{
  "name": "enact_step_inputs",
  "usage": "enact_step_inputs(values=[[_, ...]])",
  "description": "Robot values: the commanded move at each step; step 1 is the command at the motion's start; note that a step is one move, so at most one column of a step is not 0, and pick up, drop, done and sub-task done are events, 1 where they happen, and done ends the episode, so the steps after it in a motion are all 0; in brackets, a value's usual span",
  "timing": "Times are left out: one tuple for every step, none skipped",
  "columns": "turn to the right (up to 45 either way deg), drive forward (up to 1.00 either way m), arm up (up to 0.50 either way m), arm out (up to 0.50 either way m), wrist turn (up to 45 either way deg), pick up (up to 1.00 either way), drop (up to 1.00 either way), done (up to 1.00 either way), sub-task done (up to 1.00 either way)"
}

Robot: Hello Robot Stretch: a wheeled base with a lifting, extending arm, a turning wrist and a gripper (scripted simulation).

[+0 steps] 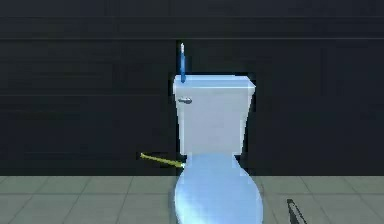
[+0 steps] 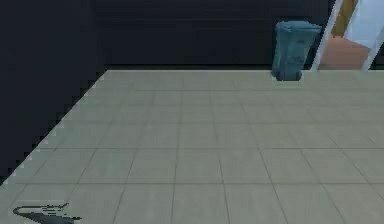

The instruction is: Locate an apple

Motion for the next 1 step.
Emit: enact_step_inputs(values=[[45.0,0.00,0.00,0.00,0.0,0.00,0.00,0.00,0.00]])
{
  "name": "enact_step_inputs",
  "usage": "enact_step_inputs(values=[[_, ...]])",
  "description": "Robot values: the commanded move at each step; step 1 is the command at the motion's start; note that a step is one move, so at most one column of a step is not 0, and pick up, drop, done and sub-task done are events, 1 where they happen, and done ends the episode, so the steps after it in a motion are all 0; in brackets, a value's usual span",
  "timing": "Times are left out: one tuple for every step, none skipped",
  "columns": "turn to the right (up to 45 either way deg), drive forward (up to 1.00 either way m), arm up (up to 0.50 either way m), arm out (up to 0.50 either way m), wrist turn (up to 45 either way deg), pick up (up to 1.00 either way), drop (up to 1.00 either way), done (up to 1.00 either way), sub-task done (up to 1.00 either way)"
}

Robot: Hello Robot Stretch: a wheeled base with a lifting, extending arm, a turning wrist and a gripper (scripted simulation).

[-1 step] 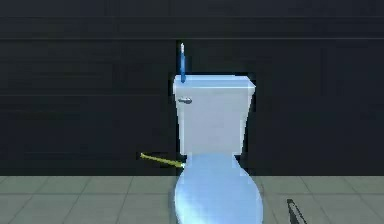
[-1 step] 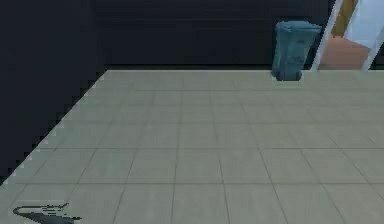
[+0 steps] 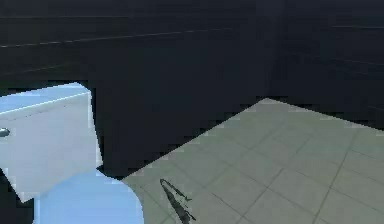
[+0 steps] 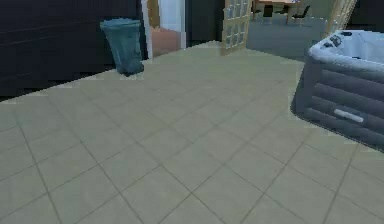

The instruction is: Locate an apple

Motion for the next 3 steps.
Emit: enact_step_inputs(values=[[45.0,0.00,0.00,0.00,0.0,0.00,0.00,0.00,0.00],[45.0,0.00,0.00,0.00,0.0,0.00,0.00,0.00,0.00],[18.0,0.00,0.00,0.00,0.0,0.00,0.00,0.00,0.00]])
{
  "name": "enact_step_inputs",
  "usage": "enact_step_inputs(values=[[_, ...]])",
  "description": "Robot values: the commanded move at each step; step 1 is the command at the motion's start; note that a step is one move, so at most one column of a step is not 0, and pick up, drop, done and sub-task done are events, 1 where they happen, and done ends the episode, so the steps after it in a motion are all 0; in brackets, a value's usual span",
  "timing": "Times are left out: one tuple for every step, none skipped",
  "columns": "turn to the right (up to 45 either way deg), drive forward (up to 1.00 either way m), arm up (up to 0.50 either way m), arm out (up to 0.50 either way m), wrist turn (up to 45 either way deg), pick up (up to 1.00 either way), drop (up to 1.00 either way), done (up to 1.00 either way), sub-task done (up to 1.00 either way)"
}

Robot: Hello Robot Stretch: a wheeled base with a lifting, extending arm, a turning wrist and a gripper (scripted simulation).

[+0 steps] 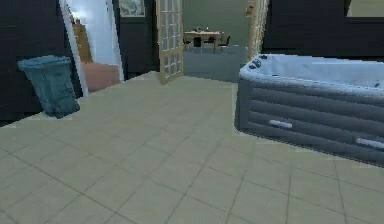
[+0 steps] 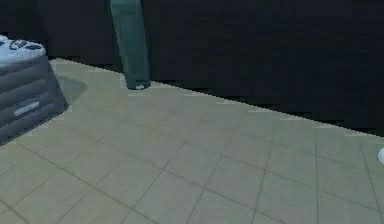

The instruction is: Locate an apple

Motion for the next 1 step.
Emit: enact_step_inputs(values=[[0.0,1.00,0.00,0.00,0.0,0.00,0.00,0.00,0.00]])
